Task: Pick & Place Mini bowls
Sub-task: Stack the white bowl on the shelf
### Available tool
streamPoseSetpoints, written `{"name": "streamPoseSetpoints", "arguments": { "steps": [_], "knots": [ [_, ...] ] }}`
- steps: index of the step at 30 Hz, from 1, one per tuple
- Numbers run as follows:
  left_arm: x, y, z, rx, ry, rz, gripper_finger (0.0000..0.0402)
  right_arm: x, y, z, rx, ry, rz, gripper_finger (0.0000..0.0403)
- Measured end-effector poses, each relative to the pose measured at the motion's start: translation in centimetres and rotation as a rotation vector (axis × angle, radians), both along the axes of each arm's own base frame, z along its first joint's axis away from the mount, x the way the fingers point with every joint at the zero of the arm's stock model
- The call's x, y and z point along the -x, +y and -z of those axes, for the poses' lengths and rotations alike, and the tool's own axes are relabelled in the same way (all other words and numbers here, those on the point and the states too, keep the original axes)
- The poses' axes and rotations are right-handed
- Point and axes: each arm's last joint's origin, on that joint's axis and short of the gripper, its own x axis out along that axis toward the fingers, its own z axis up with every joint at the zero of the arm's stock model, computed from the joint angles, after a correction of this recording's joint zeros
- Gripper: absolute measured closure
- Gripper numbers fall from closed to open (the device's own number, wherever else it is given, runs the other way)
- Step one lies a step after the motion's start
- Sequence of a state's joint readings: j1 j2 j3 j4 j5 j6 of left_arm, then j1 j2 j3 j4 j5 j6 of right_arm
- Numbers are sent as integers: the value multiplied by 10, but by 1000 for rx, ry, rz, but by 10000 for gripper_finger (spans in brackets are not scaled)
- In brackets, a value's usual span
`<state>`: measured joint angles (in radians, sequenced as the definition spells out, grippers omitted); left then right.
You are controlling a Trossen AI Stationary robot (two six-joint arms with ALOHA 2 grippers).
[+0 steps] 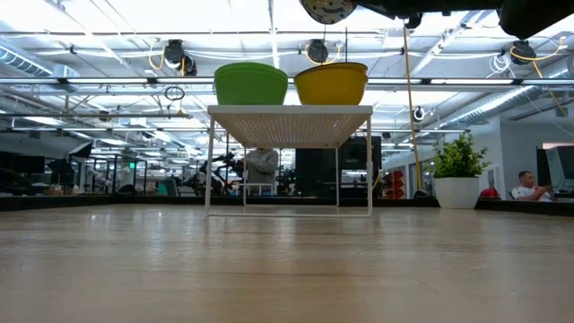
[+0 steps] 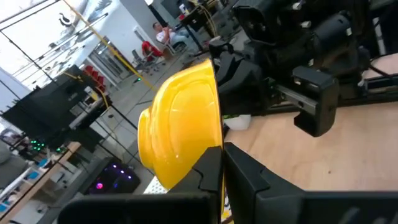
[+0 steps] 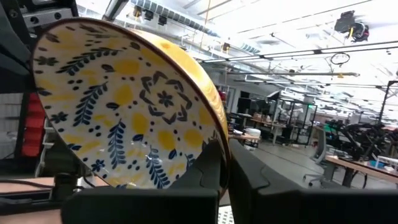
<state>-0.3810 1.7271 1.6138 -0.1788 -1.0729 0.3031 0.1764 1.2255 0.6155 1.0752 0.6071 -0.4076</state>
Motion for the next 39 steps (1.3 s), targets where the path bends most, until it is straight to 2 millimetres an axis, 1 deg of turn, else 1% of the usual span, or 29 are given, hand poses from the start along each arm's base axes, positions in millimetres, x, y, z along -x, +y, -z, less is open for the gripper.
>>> {"name": "streamPoseSetpoints", "arguments": {
  "steps": [4,8,10,18,21,24,26,28,34,36,39],
  "knots": [
    [1,-2,0,13,-11,7,383,0,1,1,5,9,-9,402],
    [1,-3,-1,43,-40,7,354,-1,1,2,11,18,-10,402],
    [0,-3,-1,36,-39,10,327,-1,1,2,16,25,-15,402],
    [1,-2,-5,18,-58,-26,194,-2,2,3,21,34,-21,403],
    [3,-5,-10,-31,-68,-87,158,-1,1,2,16,28,-16,403],
    [7,-12,-14,-90,-45,-113,132,-1,1,2,15,25,-17,403],
    [11,-17,-16,-103,-42,-121,120,-2,2,4,24,48,-16,403],
    [20,-21,-25,-96,-55,-101,114,-3,2,6,27,63,-18,403],
    [48,-23,-41,0,-107,-36,123,-2,1,5,19,51,-8,403],
    [63,-20,-48,72,-109,42,129,-2,1,5,19,51,-9,403],
    [84,-11,-51,232,-43,220,138,-2,1,4,17,46,-9,403]
  ]
}}
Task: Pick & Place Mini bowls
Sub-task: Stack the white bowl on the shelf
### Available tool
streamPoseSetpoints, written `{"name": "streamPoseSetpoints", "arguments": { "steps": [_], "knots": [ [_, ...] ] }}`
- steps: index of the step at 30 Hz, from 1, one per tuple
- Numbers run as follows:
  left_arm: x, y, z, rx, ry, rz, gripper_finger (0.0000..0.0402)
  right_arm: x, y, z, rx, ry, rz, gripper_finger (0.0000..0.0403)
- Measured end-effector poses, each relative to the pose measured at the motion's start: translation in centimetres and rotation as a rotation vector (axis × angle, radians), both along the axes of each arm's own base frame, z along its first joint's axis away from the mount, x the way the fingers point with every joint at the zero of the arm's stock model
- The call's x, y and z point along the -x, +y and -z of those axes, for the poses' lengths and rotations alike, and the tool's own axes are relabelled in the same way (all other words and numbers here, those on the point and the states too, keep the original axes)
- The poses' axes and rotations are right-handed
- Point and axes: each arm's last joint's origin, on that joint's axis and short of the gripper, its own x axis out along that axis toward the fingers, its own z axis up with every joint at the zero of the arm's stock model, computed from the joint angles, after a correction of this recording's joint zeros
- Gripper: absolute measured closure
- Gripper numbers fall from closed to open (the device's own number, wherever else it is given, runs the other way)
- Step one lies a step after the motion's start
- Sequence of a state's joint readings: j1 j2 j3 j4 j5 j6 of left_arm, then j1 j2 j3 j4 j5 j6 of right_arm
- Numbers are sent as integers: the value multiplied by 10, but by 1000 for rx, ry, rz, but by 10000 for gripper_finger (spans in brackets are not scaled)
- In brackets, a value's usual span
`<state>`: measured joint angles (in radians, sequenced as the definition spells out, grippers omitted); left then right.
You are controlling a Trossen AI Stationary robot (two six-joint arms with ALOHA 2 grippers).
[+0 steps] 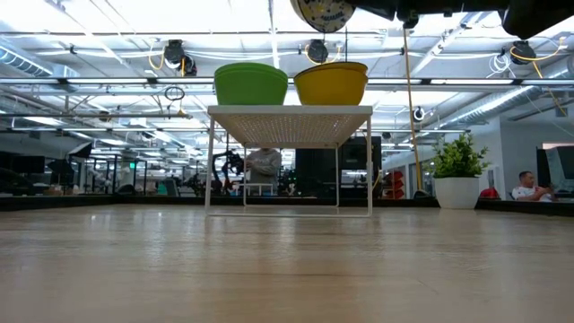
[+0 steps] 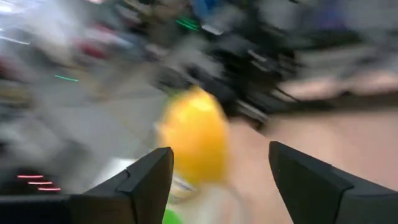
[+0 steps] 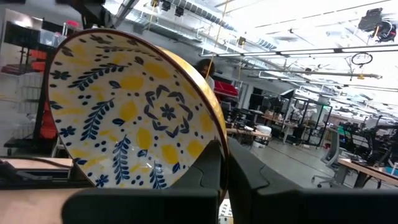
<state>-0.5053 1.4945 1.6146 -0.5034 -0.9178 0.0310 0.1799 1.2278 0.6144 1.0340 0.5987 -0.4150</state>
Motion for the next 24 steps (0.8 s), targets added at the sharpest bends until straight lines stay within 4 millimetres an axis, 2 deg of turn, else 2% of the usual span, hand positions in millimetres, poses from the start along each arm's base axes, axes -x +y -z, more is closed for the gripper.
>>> {"name": "streamPoseSetpoints", "arguments": {
  "steps": [3,6,12,16,20,24],
  "knots": [
    [14,11,3,118,124,142,145,0,0,0,-1,0,1,403],
    [27,20,2,154,195,174,146,0,0,0,-3,-1,2,403],
    [41,24,-3,140,192,189,134,0,0,0,-9,-2,0,403],
    [54,31,-1,152,131,200,134,0,0,0,-8,2,1,403],
    [75,42,14,177,47,246,139,0,0,1,-8,2,1,403],
    [102,61,43,231,-59,271,144,0,0,1,-8,2,1,403]
  ]
}}
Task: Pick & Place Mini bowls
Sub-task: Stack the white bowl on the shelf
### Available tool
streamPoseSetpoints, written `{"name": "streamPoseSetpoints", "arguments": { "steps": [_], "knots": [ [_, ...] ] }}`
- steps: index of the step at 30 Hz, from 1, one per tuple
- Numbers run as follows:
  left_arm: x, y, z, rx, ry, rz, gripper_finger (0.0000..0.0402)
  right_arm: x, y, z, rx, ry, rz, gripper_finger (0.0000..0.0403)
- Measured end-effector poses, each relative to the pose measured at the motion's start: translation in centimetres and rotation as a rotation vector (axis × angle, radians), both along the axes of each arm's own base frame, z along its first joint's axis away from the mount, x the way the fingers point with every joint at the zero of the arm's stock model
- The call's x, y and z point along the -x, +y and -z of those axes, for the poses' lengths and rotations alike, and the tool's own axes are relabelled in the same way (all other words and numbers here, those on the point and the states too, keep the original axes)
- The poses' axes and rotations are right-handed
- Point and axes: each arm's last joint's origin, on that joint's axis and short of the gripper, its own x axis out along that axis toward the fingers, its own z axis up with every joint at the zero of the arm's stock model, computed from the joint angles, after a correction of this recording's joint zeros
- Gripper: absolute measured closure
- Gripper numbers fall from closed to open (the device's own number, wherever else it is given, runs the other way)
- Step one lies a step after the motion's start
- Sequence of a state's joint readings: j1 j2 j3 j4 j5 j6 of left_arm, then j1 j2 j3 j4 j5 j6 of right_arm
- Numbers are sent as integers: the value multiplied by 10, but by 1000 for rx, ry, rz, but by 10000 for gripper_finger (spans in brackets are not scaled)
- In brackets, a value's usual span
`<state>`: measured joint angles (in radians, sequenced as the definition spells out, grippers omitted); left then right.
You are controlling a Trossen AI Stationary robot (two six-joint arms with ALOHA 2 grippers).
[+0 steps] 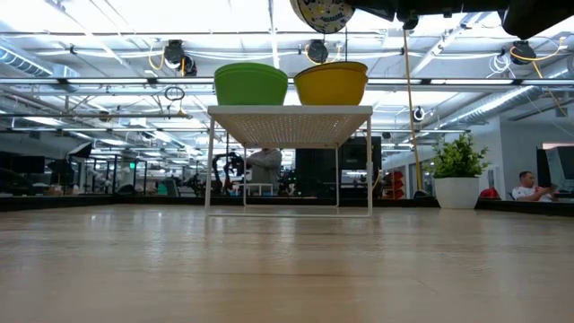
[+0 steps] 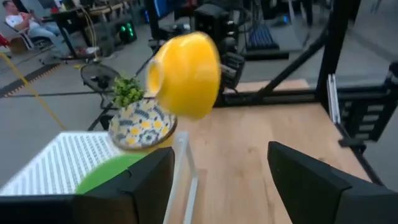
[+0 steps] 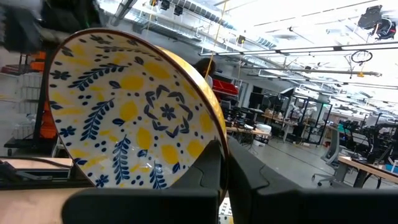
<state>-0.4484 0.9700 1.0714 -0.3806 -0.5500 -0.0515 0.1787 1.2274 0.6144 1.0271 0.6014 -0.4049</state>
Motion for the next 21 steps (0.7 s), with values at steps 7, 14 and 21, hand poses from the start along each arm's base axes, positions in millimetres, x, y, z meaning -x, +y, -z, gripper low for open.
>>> {"name": "streamPoseSetpoints", "arguments": {
  "steps": [7,14,21],
  "knots": [
    [47,31,78,162,-162,-11,136,0,0,0,0,0,0,403],
    [70,40,146,225,-282,47,143,0,0,0,-1,-1,1,403],
    [81,43,170,268,-340,99,146,0,0,0,0,7,3,403]
  ]
}}
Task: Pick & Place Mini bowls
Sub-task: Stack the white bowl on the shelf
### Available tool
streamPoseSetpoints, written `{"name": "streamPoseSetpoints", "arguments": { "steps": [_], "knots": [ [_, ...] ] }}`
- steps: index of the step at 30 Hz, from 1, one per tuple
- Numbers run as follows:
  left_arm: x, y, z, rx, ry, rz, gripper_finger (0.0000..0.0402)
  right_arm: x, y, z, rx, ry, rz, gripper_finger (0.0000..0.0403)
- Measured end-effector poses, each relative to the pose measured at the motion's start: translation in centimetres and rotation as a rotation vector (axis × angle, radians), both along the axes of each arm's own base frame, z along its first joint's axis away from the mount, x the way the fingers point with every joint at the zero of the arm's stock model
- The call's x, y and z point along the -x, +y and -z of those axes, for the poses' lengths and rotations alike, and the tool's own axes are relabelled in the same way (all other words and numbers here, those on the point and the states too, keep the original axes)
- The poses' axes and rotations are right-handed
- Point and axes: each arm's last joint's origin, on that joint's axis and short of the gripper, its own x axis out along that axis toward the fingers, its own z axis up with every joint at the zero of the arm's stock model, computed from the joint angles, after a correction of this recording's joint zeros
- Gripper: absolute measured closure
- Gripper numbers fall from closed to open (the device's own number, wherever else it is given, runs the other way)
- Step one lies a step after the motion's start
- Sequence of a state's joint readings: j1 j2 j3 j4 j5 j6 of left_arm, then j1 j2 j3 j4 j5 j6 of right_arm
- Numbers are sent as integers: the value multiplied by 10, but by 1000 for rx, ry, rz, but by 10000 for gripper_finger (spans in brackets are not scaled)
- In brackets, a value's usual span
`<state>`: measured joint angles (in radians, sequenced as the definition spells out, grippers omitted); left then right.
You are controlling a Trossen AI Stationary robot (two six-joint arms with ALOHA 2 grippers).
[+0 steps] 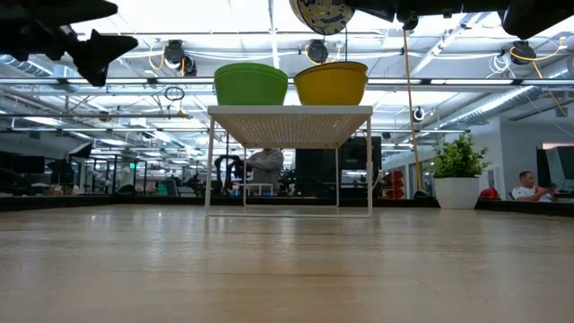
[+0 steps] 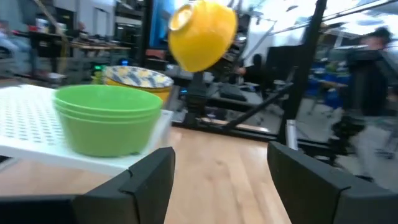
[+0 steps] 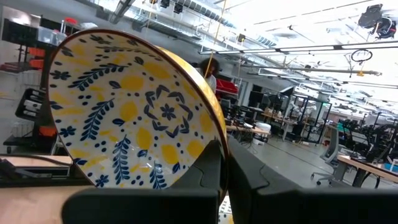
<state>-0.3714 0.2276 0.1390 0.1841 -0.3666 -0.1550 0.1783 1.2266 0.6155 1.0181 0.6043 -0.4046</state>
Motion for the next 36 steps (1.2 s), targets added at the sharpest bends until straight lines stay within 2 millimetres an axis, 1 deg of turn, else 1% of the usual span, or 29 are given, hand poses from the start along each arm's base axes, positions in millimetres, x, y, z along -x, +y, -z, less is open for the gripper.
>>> {"name": "streamPoseSetpoints", "arguments": {
  "steps": [4,8,12,32,34,36],
  "knots": [
    [1,-1,8,23,-3,54,146,0,0,0,-1,0,1,403],
    [1,0,15,50,47,1,146,0,0,0,-9,-4,-1,403],
    [0,0,20,38,98,-4,146,0,0,0,-10,-5,-2,403],
    [0,0,19,44,91,-2,146,1,0,-2,26,-12,0,403],
    [0,0,19,44,91,-2,147,0,-1,-3,65,-6,-4,403],
    [0,0,19,44,91,-2,146,1,-4,-6,118,-7,28,403]
  ]
}}
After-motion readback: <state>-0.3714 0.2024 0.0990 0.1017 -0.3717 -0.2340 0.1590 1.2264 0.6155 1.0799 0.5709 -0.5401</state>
